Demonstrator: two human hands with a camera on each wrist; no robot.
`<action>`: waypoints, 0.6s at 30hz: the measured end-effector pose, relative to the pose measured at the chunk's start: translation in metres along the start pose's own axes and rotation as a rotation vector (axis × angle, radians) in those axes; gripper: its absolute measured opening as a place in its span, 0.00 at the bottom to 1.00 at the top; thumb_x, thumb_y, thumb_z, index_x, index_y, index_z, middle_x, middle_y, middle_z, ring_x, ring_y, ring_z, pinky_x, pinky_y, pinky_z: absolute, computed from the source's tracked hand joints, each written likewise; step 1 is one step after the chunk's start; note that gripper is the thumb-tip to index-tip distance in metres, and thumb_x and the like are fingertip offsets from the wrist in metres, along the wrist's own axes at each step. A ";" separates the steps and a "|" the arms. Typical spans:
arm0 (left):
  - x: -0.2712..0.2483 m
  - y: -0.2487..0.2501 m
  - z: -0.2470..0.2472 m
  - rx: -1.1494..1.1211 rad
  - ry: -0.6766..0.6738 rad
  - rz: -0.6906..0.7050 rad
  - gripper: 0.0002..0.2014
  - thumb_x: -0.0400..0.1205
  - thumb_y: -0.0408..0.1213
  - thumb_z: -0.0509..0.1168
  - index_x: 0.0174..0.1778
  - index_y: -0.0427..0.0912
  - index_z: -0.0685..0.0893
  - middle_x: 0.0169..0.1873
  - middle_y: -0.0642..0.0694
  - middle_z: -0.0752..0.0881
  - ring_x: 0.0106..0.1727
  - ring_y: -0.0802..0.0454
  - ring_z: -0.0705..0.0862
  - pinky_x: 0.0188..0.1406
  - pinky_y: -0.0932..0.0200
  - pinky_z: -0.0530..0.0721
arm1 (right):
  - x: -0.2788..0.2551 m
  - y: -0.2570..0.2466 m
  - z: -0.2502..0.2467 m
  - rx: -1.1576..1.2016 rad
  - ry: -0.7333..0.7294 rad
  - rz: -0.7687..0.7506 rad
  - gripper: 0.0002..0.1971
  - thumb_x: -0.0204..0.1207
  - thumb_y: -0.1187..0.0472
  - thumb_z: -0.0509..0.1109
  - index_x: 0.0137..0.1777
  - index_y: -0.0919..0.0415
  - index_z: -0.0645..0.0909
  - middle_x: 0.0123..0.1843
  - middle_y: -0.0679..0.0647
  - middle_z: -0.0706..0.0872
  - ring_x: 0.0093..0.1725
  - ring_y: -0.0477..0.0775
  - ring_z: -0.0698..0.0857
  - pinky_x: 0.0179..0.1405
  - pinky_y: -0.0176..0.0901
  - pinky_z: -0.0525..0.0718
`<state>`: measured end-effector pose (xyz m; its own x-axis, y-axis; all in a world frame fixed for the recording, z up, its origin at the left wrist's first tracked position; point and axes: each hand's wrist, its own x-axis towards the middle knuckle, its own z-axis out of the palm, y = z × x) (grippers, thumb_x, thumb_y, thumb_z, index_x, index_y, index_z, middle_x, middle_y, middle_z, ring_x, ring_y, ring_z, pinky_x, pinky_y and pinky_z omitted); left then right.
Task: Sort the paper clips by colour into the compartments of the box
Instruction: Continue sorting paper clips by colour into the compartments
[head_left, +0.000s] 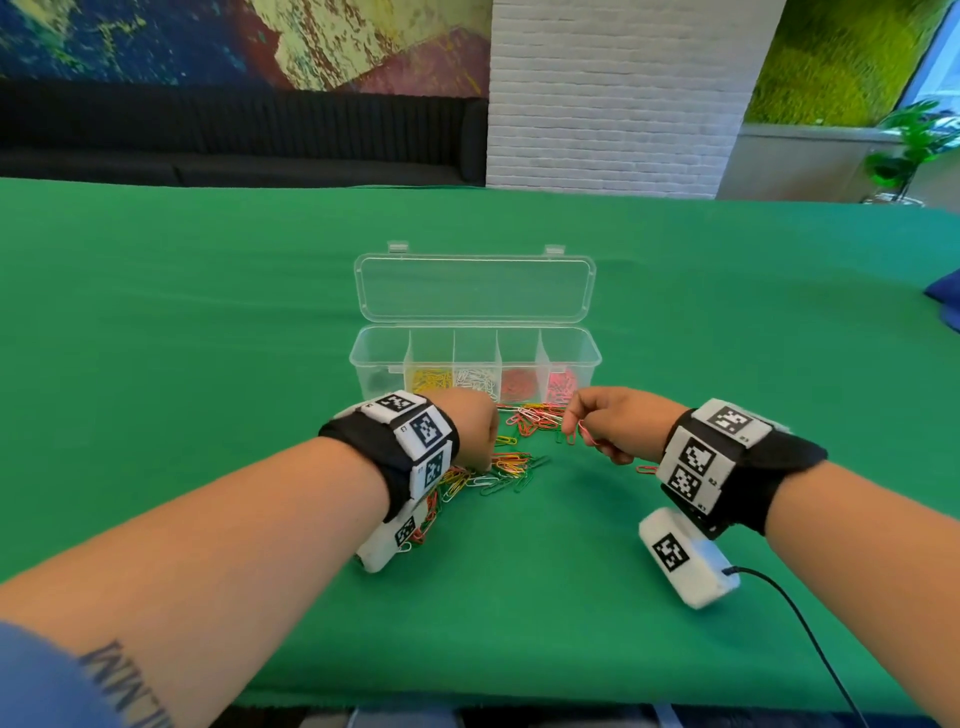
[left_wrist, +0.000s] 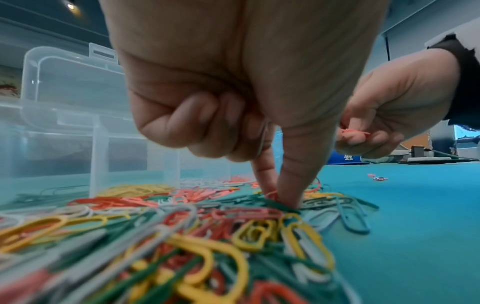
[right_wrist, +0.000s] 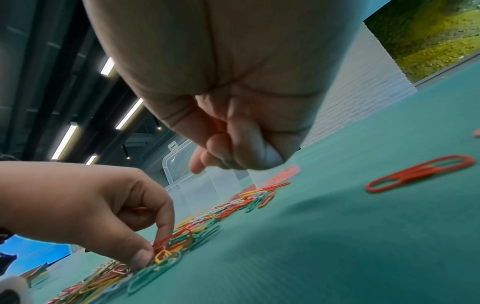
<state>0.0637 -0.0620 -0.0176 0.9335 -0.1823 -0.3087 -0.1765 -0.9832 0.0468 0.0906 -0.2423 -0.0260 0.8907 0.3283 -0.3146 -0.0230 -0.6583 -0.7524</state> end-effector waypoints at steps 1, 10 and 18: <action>0.000 0.000 0.000 -0.012 0.005 0.007 0.07 0.79 0.39 0.68 0.51 0.43 0.86 0.40 0.50 0.83 0.40 0.52 0.79 0.35 0.61 0.76 | -0.001 0.000 0.000 0.006 -0.001 -0.005 0.19 0.74 0.77 0.50 0.36 0.56 0.76 0.27 0.52 0.71 0.22 0.48 0.67 0.17 0.31 0.63; -0.010 -0.021 -0.008 -0.247 -0.006 -0.023 0.06 0.81 0.49 0.65 0.46 0.52 0.85 0.40 0.58 0.83 0.42 0.61 0.79 0.46 0.63 0.75 | -0.009 -0.003 -0.003 -0.004 0.009 0.046 0.19 0.75 0.74 0.47 0.32 0.59 0.74 0.24 0.52 0.69 0.20 0.47 0.65 0.16 0.30 0.60; -0.022 -0.039 -0.005 -0.257 -0.041 -0.080 0.10 0.79 0.53 0.66 0.43 0.51 0.86 0.38 0.54 0.84 0.41 0.56 0.80 0.45 0.60 0.76 | -0.009 -0.011 0.005 -0.068 0.012 0.052 0.18 0.77 0.73 0.48 0.33 0.58 0.75 0.25 0.51 0.69 0.22 0.47 0.64 0.18 0.33 0.62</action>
<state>0.0517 -0.0201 -0.0076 0.9271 -0.1087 -0.3587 -0.0131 -0.9658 0.2588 0.0808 -0.2341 -0.0176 0.8946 0.2843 -0.3447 -0.0391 -0.7187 -0.6942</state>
